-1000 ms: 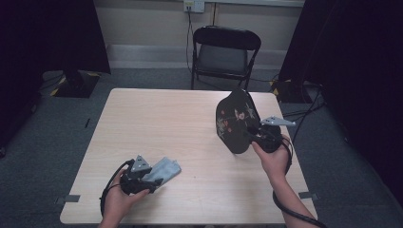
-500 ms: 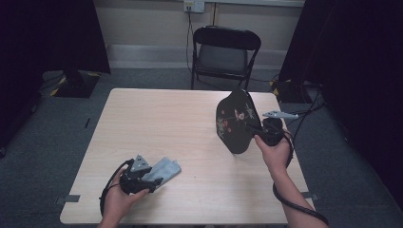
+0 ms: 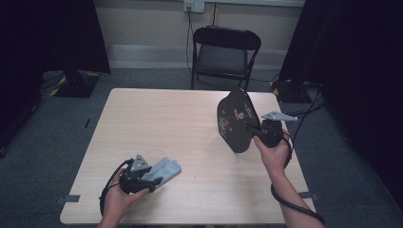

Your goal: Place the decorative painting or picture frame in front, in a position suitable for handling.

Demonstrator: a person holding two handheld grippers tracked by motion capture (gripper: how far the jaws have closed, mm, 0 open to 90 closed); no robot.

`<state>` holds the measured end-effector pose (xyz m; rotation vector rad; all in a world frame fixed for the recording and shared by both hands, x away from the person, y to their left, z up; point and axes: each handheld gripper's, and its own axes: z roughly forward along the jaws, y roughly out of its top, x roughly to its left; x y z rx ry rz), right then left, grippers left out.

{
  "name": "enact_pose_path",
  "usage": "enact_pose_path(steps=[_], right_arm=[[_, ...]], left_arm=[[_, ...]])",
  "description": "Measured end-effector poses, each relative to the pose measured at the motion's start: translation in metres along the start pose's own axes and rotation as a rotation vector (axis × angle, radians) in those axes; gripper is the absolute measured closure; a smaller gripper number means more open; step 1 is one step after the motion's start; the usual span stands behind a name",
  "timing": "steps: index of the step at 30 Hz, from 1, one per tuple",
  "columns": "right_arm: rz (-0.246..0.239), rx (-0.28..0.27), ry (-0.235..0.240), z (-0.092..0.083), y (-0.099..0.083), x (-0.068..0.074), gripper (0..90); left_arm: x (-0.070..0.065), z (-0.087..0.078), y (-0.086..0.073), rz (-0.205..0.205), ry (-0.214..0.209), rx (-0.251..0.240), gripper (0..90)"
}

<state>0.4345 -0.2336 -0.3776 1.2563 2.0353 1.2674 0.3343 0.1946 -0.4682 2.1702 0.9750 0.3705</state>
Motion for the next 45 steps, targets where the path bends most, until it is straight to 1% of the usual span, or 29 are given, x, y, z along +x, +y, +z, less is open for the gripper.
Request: enact_pose_path(steps=[4, 9, 10, 11, 12, 14, 15, 16, 17, 19, 21, 22, 23, 24, 26, 28, 30, 32, 34, 37, 38, 39, 40, 41, 43, 45], right_arm=[[0.016, -0.012, 0.011, -0.004, -0.001, -0.002, 81.6], [0.031, -0.023, 0.032, -0.016, -0.008, 0.0, 81.6], [0.034, -0.029, 0.037, -0.019, -0.01, 0.001, 81.6], [0.038, -0.031, 0.043, -0.023, -0.012, 0.002, 81.6], [0.04, -0.036, 0.049, -0.027, -0.014, 0.003, 81.6], [0.052, -0.049, 0.059, -0.036, -0.019, 0.006, 81.6], [0.055, -0.055, 0.068, -0.043, -0.026, 0.01, 81.6], [0.055, -0.055, 0.068, -0.043, -0.026, 0.01, 81.6], [0.057, -0.049, 0.068, -0.047, -0.029, 0.012, 81.6], [0.065, -0.056, 0.076, -0.053, -0.037, 0.015, 81.5], [0.072, -0.062, 0.082, -0.057, -0.041, 0.016, 81.5], [0.067, -0.063, 0.079, -0.059, -0.044, 0.019, 81.4], [0.062, -0.062, 0.076, -0.059, -0.045, 0.02, 81.3], [0.068, -0.065, 0.07, -0.061, -0.048, 0.022, 81.3], [0.066, -0.07, 0.066, -0.062, -0.051, 0.024, 81.2], [0.066, -0.069, 0.067, -0.063, -0.052, 0.024, 81.1], [0.066, -0.072, 0.071, -0.064, -0.053, 0.023, 81.0], [0.056, -0.071, 0.07, -0.064, -0.053, 0.024, 80.9], [0.055, -0.074, 0.071, -0.064, -0.053, 0.024, 80.7], [0.05, -0.082, 0.075, -0.063, -0.054, 0.024, 80.2], [0.045, -0.079, 0.072, -0.064, -0.055, 0.024, 79.1], [0.034, -0.07, 0.069, -0.063, -0.056, 0.024, 73.6], [0.034, -0.07, 0.069, -0.063, -0.056, 0.024, 73.6], [0.025, -0.056, 0.063, -0.063, -0.059, 0.024, 68.5], [0.024, -0.055, 0.069, -0.063, -0.061, 0.023, 67.2], [0.005, -0.05, 0.065, -0.064, -0.067, 0.022, 64.9]], left_arm=[[0.0, -0.001, 0.0, -0.004, -0.001, -0.007, 37.0], [0.0, 0.0, 0.001, 0.0, 0.003, -0.005, 37.0], [0.0, 0.0, 0.001, -0.007, -0.002, -0.01, 37.0], [0.0, -0.001, 0.001, 0.004, 0.003, -0.003, 37.0], [-0.001, 0.0, 0.002, 0.003, 0.003, -0.01, 37.0], [-0.002, 0.0, 0.002, 0.002, 0.002, -0.008, 36.9], [-0.002, 0.0, 0.002, 0.007, 0.002, -0.007, 36.9], [-0.003, 0.001, 0.003, 0.01, 0.008, -0.008, 36.9], [-0.003, 0.001, 0.003, 0.011, 0.005, -0.004, 36.9], [-0.004, 0.001, 0.003, 0.004, 0.002, -0.007, 36.9], [-0.004, 0.001, 0.005, 0.015, 0.001, -0.006, 36.9], [-0.005, 0.0, 0.005, 0.012, -0.001, -0.005, 36.8], [-0.006, 0.001, 0.006, 0.009, -0.001, -0.011, 36.9], [-0.007, 0.001, 0.006, 0.003, -0.002, -0.015, 36.9], [-0.007, 0.002, 0.006, 0.011, -0.005, -0.007, 36.9], [-0.008, 0.004, 0.005, 0.005, -0.005, -0.003, 36.9], [-0.008, 0.005, 0.005, 0.007, -0.006, -0.001, 36.9], [-0.008, 0.004, 0.005, 0.011, -0.005, 0.001, 36.9], [-0.007, 0.004, 0.005, 0.003, -0.004, -0.002, 36.9], [-0.006, 0.003, 0.005, 0.005, 0.001, -0.001, 36.9], [-0.006, 0.003, 0.005, 0.004, 0.0, -0.001, 36.9], [-0.006, 0.003, 0.005, 0.001, 0.0, -0.002, 36.8], [-0.007, 0.004, 0.005, -0.002, 0.0, -0.004, 36.8], [-0.007, 0.004, 0.005, -0.003, -0.002, -0.006, 36.8], [-0.006, 0.004, 0.005, 0.001, 0.001, 0.002, 36.8], [-0.005, 0.004, 0.005, 0.005, 0.004, 0.006, 36.7]])
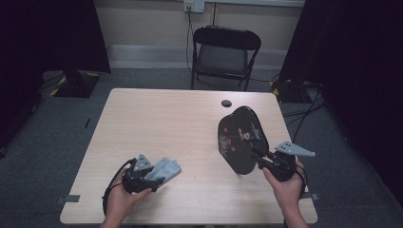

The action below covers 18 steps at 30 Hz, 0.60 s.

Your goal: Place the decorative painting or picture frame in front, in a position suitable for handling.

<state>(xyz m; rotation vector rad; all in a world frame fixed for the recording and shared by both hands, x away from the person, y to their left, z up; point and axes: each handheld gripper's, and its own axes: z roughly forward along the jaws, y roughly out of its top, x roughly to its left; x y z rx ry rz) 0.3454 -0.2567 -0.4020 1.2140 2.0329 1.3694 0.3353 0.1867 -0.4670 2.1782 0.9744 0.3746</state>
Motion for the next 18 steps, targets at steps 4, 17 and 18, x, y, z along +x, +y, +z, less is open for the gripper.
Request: enact_pose_path(steps=[4, 17, 18], right_arm=[[-0.03, 0.042, 0.003, 0.0, -0.018, -0.001, 60.9], [-0.059, 0.103, 0.075, 0.012, -0.045, -0.003, 71.2], [-0.063, 0.107, 0.08, 0.012, -0.046, -0.003, 72.1]], left_arm=[[0.001, -0.001, 0.001, -0.007, 0.003, -0.004, 36.5], [0.005, -0.003, 0.005, -0.016, 0.015, -0.023, 35.9], [0.006, -0.003, 0.005, -0.017, 0.016, -0.024, 36.1]])
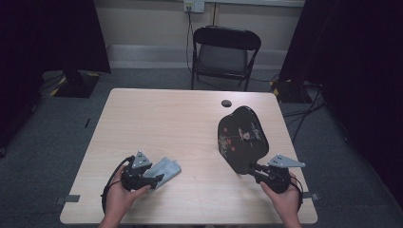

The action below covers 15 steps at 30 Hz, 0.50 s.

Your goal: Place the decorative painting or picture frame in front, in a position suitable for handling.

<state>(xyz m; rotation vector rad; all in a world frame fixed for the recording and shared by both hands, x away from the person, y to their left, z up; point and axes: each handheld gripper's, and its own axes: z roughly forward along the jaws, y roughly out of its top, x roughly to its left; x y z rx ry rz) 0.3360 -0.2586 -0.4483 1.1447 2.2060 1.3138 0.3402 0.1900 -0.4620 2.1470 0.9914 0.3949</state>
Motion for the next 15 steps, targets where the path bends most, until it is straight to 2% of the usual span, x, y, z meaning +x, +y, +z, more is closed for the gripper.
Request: enact_pose_path(steps=[7, 10, 15], right_arm=[[0.03, 0.011, 0.0, 0.0018, -0.0029, -0.001, 77.4], [0.012, 0.018, -0.011, 0.0026, -0.0014, -0.0004, 77.1], [0.022, 0.036, -0.006, 0.006, -0.0013, -0.0007, 76.8]], left_arm=[[0.0004, 0.0008, -0.0007, 0.017, 0.01, 0.014, 38.4], [0.0008, -0.0001, 0.0, 0.028, 0.021, 0.009, 39.5], [0.0011, -0.0015, -0.0012, 0.024, 0.014, 0.011, 42.5]])
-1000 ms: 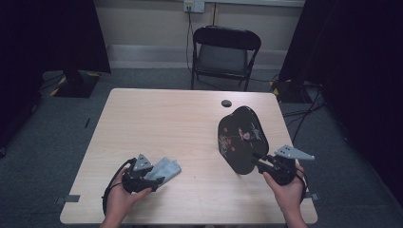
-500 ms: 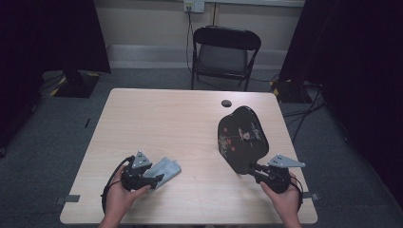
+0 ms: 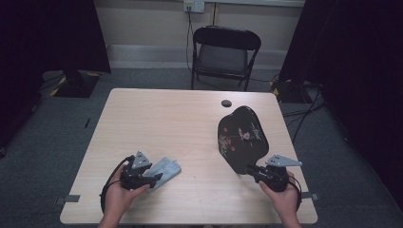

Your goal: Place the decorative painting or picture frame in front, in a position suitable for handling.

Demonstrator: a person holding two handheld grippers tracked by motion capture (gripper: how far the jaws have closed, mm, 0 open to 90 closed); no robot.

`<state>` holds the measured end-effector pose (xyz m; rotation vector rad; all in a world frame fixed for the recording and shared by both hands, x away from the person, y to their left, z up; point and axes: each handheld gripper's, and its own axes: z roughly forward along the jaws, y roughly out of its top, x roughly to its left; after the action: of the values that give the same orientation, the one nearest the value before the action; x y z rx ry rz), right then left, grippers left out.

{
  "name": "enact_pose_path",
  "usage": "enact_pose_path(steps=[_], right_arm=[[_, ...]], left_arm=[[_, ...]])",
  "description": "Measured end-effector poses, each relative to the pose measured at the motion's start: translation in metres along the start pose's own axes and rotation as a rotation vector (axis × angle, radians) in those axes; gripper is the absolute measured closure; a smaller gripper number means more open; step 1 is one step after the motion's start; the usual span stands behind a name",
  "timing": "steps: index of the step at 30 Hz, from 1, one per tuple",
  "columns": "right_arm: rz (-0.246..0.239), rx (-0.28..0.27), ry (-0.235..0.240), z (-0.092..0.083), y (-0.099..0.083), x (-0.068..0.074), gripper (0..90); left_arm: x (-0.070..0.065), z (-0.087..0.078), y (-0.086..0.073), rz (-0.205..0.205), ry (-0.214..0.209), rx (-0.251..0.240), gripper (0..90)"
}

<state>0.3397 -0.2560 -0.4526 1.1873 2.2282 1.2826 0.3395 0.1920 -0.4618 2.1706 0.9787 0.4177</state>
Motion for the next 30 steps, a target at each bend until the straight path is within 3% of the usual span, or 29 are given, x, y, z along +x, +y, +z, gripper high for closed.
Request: enact_pose_path(steps=[5, 10, 14, 17, 20, 26, 30], right_arm=[[-0.008, 0.006, -0.015, 0.0, 0.003, 0.002, 77.7], [0.027, 0.013, 0.0, -0.001, 0.004, -0.001, 78.9], [0.018, 0.018, -0.004, -0.001, 0.004, 0.0, 78.8], [0.019, 0.02, -0.003, -0.002, 0.004, 0.0, 78.8], [0.022, 0.022, -0.002, -0.002, 0.003, 0.0, 78.8], [0.011, 0.026, -0.003, -0.002, 0.004, 0.0, 78.7], [0.027, 0.013, 0.002, -0.002, 0.002, -0.001, 78.9]], left_arm=[[0.002, -0.002, -0.003, -0.041, -0.013, 0.013, 43.2], [0.006, 0.003, -0.006, -0.034, -0.034, 0.041, 42.7], [0.005, 0.006, -0.009, -0.026, -0.042, 0.051, 43.1], [0.0, 0.01, -0.014, 0.005, -0.029, 0.086, 43.2], [0.001, 0.012, -0.016, -0.001, -0.037, 0.087, 42.6], [0.001, 0.009, -0.016, -0.002, -0.007, 0.089, 40.4], [0.002, 0.01, -0.018, -0.024, -0.004, 0.087, 37.9]])
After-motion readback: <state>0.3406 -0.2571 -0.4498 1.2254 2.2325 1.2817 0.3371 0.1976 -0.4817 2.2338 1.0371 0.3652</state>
